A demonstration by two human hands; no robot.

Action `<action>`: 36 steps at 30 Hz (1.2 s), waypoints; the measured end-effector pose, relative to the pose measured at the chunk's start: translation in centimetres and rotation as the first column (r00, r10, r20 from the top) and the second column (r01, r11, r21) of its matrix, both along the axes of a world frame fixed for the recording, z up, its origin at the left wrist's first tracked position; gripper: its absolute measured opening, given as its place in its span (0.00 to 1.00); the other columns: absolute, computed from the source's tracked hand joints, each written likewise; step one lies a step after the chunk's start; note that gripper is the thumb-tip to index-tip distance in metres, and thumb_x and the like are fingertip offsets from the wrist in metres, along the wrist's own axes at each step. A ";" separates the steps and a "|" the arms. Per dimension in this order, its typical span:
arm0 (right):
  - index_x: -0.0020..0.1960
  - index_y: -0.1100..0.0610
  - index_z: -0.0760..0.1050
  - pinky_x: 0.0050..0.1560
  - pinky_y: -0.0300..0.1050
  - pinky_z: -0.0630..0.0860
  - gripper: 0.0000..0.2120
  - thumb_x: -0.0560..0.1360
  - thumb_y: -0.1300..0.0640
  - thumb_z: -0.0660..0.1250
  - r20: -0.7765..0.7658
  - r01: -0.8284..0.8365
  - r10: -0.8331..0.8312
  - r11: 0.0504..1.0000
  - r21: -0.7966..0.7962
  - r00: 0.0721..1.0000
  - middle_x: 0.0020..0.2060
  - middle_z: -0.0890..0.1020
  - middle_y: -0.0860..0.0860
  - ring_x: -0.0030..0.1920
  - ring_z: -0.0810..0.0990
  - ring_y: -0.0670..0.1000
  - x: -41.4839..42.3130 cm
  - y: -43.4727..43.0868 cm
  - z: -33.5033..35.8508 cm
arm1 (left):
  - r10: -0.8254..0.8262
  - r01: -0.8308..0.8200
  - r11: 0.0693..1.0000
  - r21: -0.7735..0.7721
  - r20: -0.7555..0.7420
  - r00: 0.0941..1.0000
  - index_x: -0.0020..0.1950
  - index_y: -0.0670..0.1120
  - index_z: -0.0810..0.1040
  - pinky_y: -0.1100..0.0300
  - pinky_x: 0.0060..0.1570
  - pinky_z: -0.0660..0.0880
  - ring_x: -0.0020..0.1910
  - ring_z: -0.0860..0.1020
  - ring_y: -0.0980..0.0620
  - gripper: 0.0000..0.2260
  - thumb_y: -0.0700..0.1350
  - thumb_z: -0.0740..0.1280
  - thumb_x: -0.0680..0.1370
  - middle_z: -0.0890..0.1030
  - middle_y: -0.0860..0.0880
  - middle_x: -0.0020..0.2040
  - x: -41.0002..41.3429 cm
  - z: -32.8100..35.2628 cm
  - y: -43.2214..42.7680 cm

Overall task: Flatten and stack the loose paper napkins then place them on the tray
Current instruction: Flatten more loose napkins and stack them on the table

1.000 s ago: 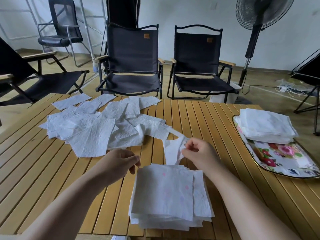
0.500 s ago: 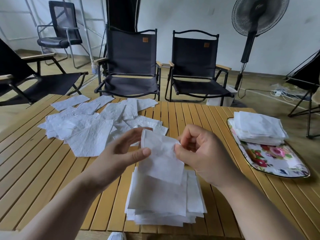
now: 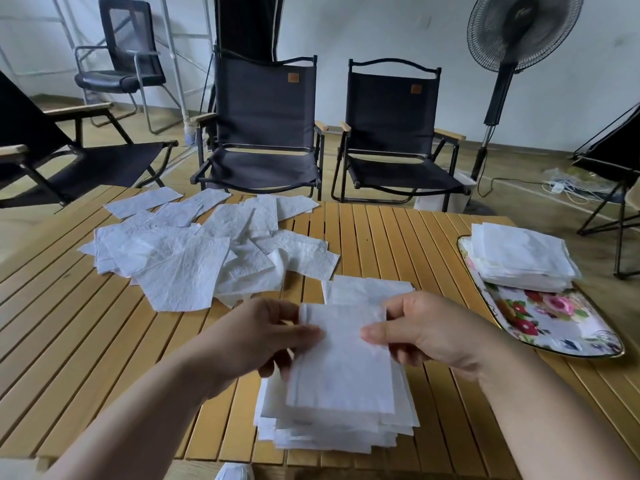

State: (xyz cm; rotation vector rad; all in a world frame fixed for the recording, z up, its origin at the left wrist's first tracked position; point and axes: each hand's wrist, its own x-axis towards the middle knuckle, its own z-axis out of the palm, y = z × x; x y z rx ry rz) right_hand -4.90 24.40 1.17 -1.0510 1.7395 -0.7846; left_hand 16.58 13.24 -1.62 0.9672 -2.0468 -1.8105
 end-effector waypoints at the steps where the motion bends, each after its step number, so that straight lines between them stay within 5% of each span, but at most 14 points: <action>1: 0.39 0.56 0.81 0.31 0.37 0.69 0.07 0.74 0.55 0.75 -0.042 -0.034 0.037 0.997 0.069 0.998 0.31 0.82 0.52 0.27 0.74 0.46 -0.1 0.0 -0.3 | -0.033 0.033 0.999 0.001 0.061 0.998 0.43 0.45 0.85 0.64 0.25 0.64 0.26 0.74 0.54 0.07 0.46 0.71 0.78 0.80 0.50 0.32 0.0 -0.2 0.0; 5: 0.40 0.57 0.81 0.39 0.42 0.72 0.16 0.76 0.44 0.72 -0.275 -0.102 0.169 0.964 0.244 0.947 0.29 0.83 0.50 0.26 0.74 0.45 0.1 -0.5 -1.6 | -0.013 0.034 0.995 -0.090 0.221 0.975 0.39 0.45 0.82 0.63 0.26 0.64 0.25 0.73 0.54 0.12 0.48 0.69 0.79 0.80 0.50 0.31 -0.2 -0.8 -0.4; 8: 0.36 0.56 0.80 0.36 0.43 0.72 0.18 0.75 0.42 0.72 -0.432 0.128 -0.077 0.988 0.091 0.898 0.26 0.80 0.48 0.28 0.75 0.46 -1.4 -1.5 -3.1 | 0.029 -0.015 0.998 -0.057 0.239 0.971 0.36 0.45 0.78 0.64 0.25 0.62 0.23 0.68 0.55 0.17 0.55 0.67 0.79 0.77 0.49 0.29 -0.1 -0.8 -1.0; 11: 0.48 0.52 0.80 0.38 0.43 0.75 0.06 0.74 0.53 0.74 -0.486 0.332 -0.364 0.931 -0.155 0.794 0.44 0.84 0.48 0.42 0.79 0.48 -3.6 -2.8 -5.9 | 0.122 -0.120 0.992 -0.022 0.265 0.956 0.40 0.41 0.82 0.64 0.26 0.60 0.24 0.66 0.55 0.22 0.59 0.64 0.80 0.75 0.49 0.30 0.3 -1.1 -1.8; 15: 0.67 0.50 0.75 0.47 0.43 0.73 0.23 0.74 0.58 0.74 -0.569 0.369 -0.362 0.923 -0.109 0.739 0.62 0.77 0.48 0.57 0.77 0.50 -6.2 -3.9 -9.9 | 0.289 -0.283 0.957 -0.062 0.226 0.930 0.44 0.42 0.82 0.64 0.26 0.60 0.27 0.66 0.54 0.17 0.54 0.63 0.81 0.74 0.48 0.33 0.9 -1.9 -2.9; 22: 0.46 0.50 0.79 0.45 0.49 0.82 0.02 0.77 0.56 0.70 -0.650 0.391 -0.442 0.890 -0.233 0.619 0.50 0.78 0.49 0.45 0.79 0.50 -6.9 -4.8 -12.1 | 0.354 -0.339 0.934 -0.111 0.185 0.917 0.47 0.46 0.82 0.64 0.27 0.62 0.30 0.68 0.53 0.10 0.50 0.64 0.81 0.76 0.48 0.36 0.9 -2.6 -3.7; 27: 0.42 0.52 0.75 0.35 0.44 0.75 0.05 0.76 0.55 0.69 -0.539 0.290 -0.501 0.855 -0.429 0.677 0.39 0.78 0.47 0.39 0.77 0.50 -5.4 -4.4 -9.0 | 0.364 -0.327 0.917 -0.226 0.146 0.920 0.58 0.54 0.79 0.61 0.36 0.70 0.39 0.77 0.53 0.08 0.51 0.67 0.80 0.82 0.50 0.49 0.8 -2.5 -3.4; 30: 0.45 0.53 0.77 0.30 0.33 0.69 0.03 0.77 0.57 0.69 -0.450 0.199 -0.488 0.811 -0.550 0.748 0.37 0.79 0.46 0.37 0.76 0.44 -2.7 -3.8 -5.0 | 0.316 -0.296 0.924 -0.241 0.050 0.947 0.67 0.57 0.73 0.63 0.39 0.72 0.49 0.80 0.57 0.21 0.56 0.71 0.75 0.79 0.54 0.58 0.9 -1.8 -3.1; 33: 0.50 0.50 0.80 0.31 0.31 0.74 0.01 0.78 0.54 0.70 -0.292 0.175 -0.430 0.767 -0.618 0.855 0.40 0.80 0.43 0.42 0.79 0.41 -0.2 -2.0 -1.7 | 0.171 -0.190 0.965 -0.180 -0.117 0.978 0.70 0.65 0.69 0.62 0.49 0.76 0.58 0.79 0.61 0.35 0.65 0.77 0.65 0.76 0.59 0.65 1.2 -1.1 -2.7; 36: 0.49 0.48 0.82 0.36 0.36 0.78 0.06 0.75 0.47 0.74 -0.046 0.192 -0.290 0.738 -0.646 0.956 0.40 0.83 0.45 0.43 0.81 0.42 1.7 -0.1 0.8 | 0.032 -0.057 0.993 -0.103 -0.224 0.974 0.73 0.64 0.66 0.58 0.60 0.75 0.66 0.75 0.60 0.41 0.57 0.79 0.63 0.75 0.59 0.70 1.3 -0.6 -2.0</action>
